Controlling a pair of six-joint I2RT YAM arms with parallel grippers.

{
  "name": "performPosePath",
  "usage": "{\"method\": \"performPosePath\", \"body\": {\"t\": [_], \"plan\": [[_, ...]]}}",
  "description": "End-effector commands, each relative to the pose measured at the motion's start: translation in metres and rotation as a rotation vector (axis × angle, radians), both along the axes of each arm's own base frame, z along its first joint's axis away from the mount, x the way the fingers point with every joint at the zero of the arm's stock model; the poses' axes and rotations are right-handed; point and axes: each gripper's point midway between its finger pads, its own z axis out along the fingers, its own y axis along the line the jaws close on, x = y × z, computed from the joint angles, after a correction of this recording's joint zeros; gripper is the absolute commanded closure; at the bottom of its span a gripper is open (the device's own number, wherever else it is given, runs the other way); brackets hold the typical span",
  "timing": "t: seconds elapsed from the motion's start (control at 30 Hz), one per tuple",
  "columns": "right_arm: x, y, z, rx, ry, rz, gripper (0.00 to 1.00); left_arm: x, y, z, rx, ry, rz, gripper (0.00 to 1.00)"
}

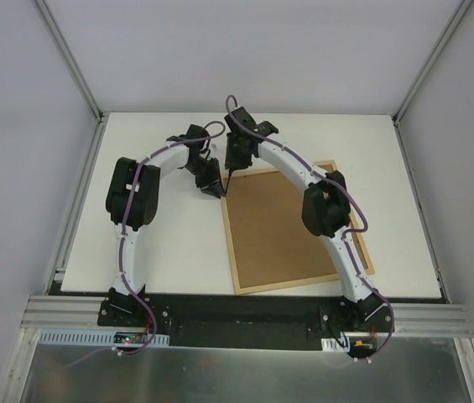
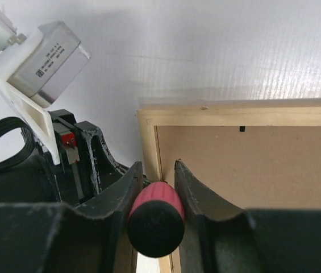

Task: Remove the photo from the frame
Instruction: Release the photo frame item from the photo frame.

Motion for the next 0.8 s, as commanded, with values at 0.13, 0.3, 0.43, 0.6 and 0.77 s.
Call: {"method": "performPosePath", "body": {"t": [0.13, 0.3, 0.43, 0.6, 0.77], "plan": [[0.032, -0.047, 0.044, 0.262, 0.088, -0.033, 1.0, 0.026, 0.008, 0.004, 0.122, -0.13, 0.009, 0.71], [0.058, -0.102, 0.045, 0.315, 0.076, -0.072, 1.0, 0.034, 0.0, 0.01, 0.12, -0.145, -0.005, 0.68], [0.054, -0.142, 0.034, 0.227, 0.044, -0.066, 1.0, 0.038, -0.007, 0.01, 0.118, -0.143, -0.02, 0.67], [0.029, -0.177, 0.0, 0.131, 0.079, -0.081, 1.0, 0.037, -0.009, 0.007, 0.133, -0.137, -0.026, 0.67], [0.013, -0.192, -0.014, 0.098, 0.113, -0.102, 1.0, 0.026, -0.006, 0.003, 0.14, -0.113, -0.035, 0.67]]}}
